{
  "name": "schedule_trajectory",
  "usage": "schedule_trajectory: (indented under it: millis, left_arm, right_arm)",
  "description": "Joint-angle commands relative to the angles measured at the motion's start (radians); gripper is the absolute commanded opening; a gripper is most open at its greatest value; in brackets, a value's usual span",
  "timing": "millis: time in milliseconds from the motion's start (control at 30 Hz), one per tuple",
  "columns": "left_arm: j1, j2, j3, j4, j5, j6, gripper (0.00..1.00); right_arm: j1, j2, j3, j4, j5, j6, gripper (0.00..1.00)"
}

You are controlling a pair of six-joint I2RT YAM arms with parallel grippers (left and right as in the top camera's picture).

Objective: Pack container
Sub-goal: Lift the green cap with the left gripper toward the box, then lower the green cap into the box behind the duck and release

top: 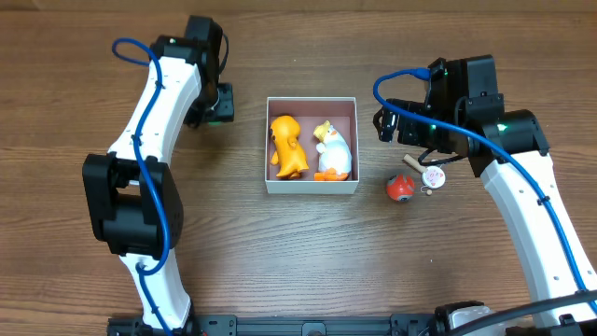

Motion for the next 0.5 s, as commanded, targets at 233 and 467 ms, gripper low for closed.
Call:
schedule_trajectory:
  millis: [233,467]
  left_arm:
    - [-0.184,-0.002,0.231,-0.043,0.126,-0.002,0.49]
    - [-0.280,-0.002,0.265,-0.024,0.135,-0.059,0.49]
  right_arm:
    - [0.006,-0.001,0.026,0.005,-0.005,0.002,1.00]
    - [0.006,-0.001,0.026,0.005,-0.005,0.002,1.00]
